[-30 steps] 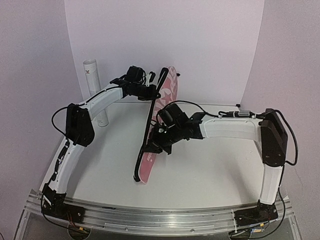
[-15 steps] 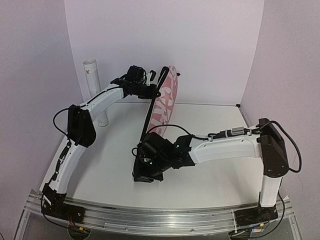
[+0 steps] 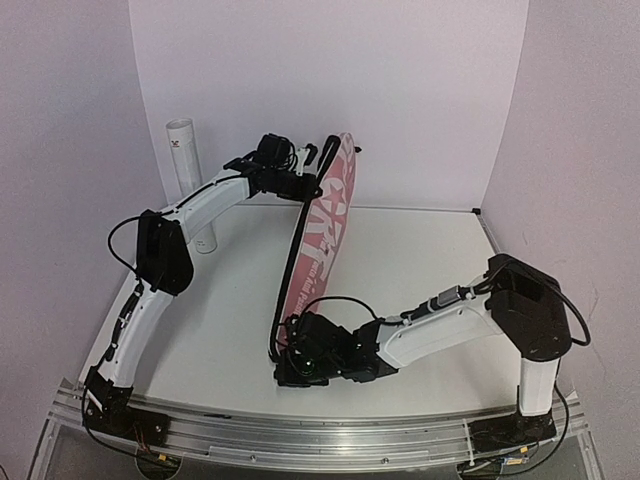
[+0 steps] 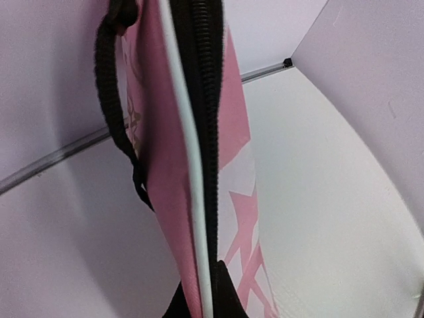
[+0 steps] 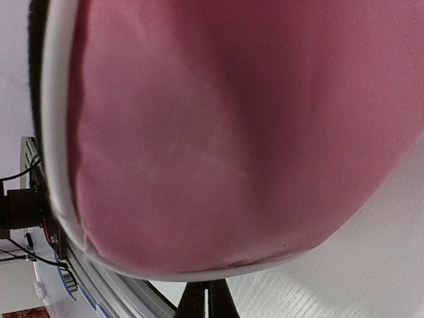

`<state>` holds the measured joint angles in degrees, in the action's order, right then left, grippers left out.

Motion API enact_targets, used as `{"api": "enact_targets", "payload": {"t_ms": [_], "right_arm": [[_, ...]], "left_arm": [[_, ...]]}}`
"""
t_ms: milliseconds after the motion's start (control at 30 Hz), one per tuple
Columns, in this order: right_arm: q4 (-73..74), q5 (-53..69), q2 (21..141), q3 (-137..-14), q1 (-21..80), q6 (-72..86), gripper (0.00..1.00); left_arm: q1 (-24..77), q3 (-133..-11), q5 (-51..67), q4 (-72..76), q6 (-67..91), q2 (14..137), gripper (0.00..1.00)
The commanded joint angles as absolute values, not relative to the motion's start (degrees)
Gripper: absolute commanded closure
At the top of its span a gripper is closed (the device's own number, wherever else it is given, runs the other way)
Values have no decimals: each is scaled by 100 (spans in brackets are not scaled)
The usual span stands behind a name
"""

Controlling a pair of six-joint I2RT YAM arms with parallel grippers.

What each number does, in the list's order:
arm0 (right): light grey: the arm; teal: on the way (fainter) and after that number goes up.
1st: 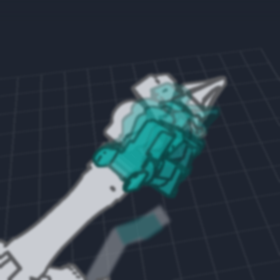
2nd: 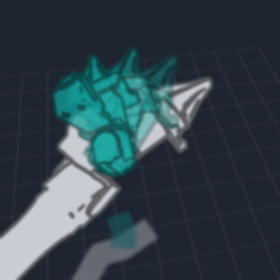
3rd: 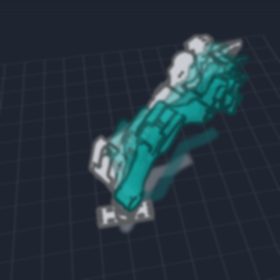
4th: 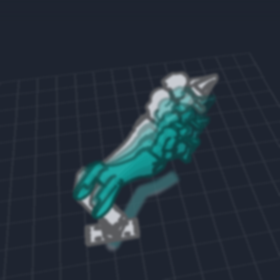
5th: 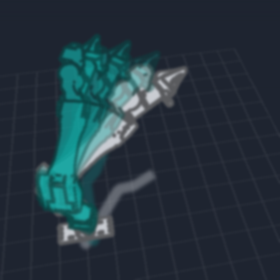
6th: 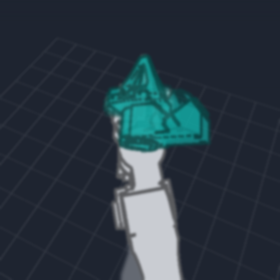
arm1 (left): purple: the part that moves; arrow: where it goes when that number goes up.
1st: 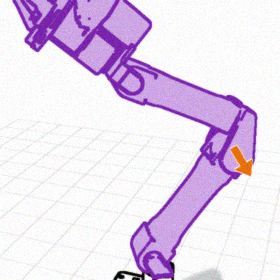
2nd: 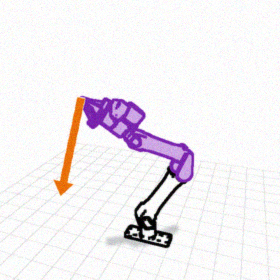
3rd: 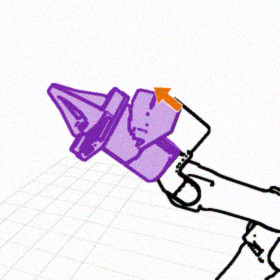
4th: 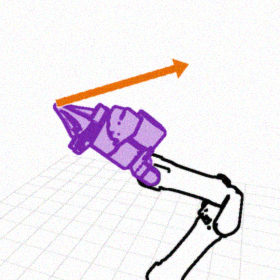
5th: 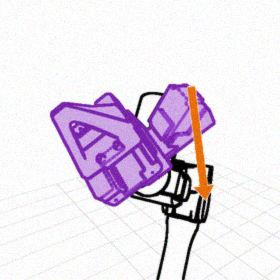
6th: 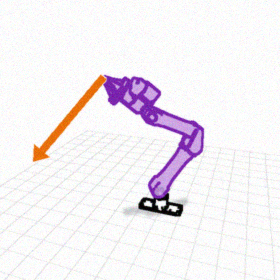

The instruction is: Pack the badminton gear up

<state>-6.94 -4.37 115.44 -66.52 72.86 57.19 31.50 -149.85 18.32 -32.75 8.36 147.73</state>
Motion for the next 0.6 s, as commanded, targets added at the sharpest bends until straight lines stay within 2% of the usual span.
{"api": "enact_targets", "payload": {"t_ms": [0, 133, 167, 367, 467, 567], "right_arm": [[-319, 85, 11209, -6811, 7241, 4938, 73], [215, 314, 10259, -6660, 7070, 4725, 32], [555, 276, 9979, -6617, 6988, 4711, 28], [2952, -18, 8833, -6855, 6212, 4984, 26], [3256, -419, 8326, -6769, 5865, 5252, 26], [3517, -774, 7979, -6742, 5590, 5405, 26]], "left_arm": [[3311, -14716, 561, -1958, -1158, 13604, 100], [3617, -14082, -275, -2409, -2275, 13101, 100], [3679, -13882, -535, -2515, -2476, 13021, 100], [3959, -13349, -1672, -3229, -2448, 12856, 100], [4303, -13602, -2585, -3750, -2818, 12976, 100], [4614, -13210, -2827, -3979, -2806, 13010, 100]]}}
